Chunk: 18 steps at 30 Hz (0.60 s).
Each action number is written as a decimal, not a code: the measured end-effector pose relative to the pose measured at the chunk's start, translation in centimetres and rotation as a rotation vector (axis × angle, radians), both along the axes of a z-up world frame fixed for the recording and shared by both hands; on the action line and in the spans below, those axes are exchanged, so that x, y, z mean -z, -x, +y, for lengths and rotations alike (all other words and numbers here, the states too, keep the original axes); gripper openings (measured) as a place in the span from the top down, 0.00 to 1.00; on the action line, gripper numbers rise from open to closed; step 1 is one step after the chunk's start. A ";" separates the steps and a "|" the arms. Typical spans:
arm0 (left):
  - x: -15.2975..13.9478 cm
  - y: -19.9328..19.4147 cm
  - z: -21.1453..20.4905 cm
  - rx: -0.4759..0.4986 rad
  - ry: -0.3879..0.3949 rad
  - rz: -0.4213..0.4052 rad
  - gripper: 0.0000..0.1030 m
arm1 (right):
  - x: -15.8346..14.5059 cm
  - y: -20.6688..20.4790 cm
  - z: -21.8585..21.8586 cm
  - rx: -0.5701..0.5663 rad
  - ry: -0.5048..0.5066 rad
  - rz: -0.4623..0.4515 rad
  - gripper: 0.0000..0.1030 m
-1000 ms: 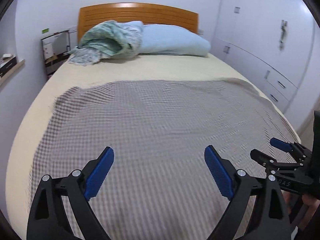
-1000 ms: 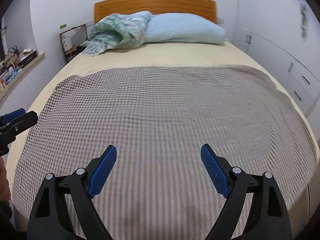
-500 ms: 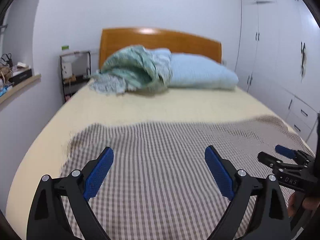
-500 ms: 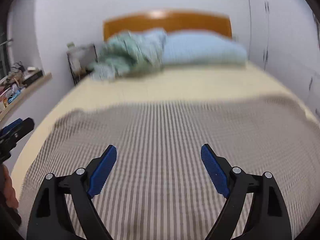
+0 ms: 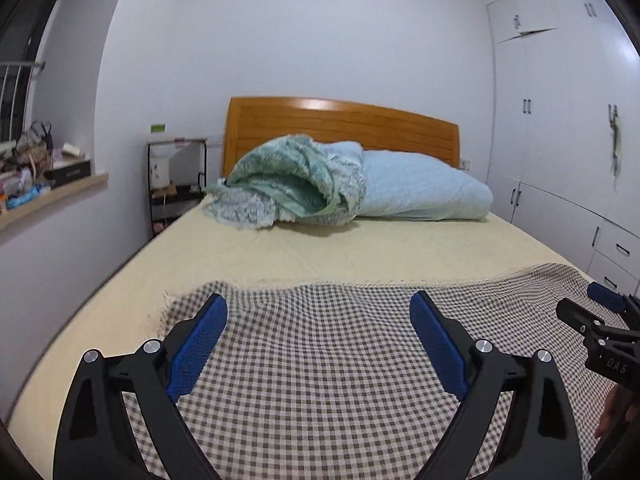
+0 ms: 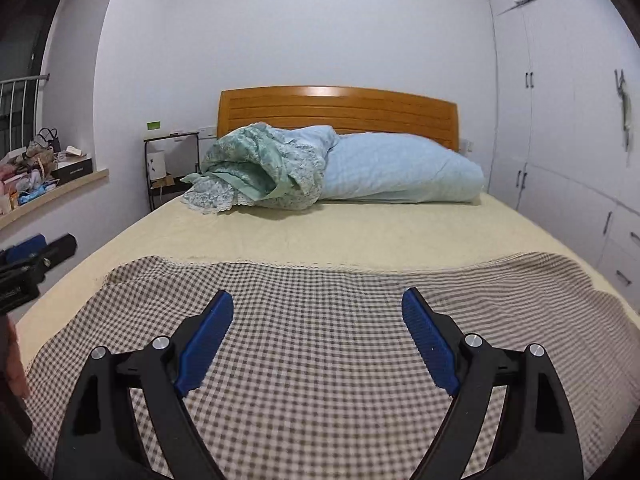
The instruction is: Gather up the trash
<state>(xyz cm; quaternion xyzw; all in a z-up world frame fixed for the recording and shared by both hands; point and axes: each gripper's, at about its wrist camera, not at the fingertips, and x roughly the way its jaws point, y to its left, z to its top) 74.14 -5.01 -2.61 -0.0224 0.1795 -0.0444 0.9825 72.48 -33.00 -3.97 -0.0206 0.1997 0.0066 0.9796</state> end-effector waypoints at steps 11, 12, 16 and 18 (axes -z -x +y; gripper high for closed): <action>-5.8 14.5 1.3 0.008 0.010 -0.078 0.08 | -3.9 10.6 0.3 0.019 -0.001 -0.001 0.20; -6.2 15.9 1.4 0.009 0.010 -0.084 0.08 | -4.2 12.0 0.4 0.024 0.009 -0.001 0.20; -7.8 22.7 1.8 0.007 0.013 -0.108 0.07 | -5.1 17.7 1.0 0.020 0.004 -0.008 0.17; -8.4 26.7 1.7 0.016 0.014 -0.122 0.07 | -5.4 21.1 1.3 0.024 -0.002 -0.016 0.15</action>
